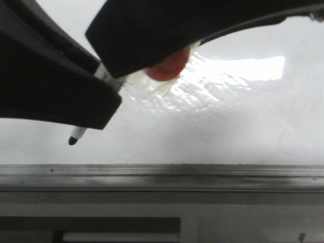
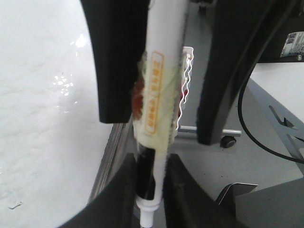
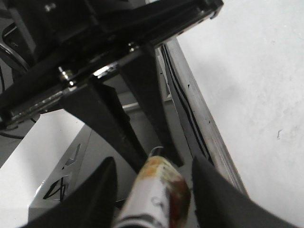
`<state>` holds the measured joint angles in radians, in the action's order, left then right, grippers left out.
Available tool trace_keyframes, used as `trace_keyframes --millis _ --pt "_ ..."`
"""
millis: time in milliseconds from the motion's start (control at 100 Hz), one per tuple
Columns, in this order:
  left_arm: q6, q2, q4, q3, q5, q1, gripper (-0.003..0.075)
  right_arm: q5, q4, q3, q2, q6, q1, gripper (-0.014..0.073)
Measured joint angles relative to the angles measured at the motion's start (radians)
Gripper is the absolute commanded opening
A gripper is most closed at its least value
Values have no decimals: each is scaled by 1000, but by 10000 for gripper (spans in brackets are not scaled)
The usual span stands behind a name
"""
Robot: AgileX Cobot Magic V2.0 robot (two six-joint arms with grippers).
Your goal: Write number 9 on whiteboard
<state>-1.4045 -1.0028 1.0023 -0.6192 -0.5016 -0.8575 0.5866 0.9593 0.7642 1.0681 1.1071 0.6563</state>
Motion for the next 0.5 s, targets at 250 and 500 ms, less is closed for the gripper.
trace_keyframes --millis 250,500 --pt "10 5 4 0 29 0 328 -29 -7 0 0 12 0 -58" --pt "176 191 5 7 123 16 479 87 -265 83 -2 -194 -35 -57"
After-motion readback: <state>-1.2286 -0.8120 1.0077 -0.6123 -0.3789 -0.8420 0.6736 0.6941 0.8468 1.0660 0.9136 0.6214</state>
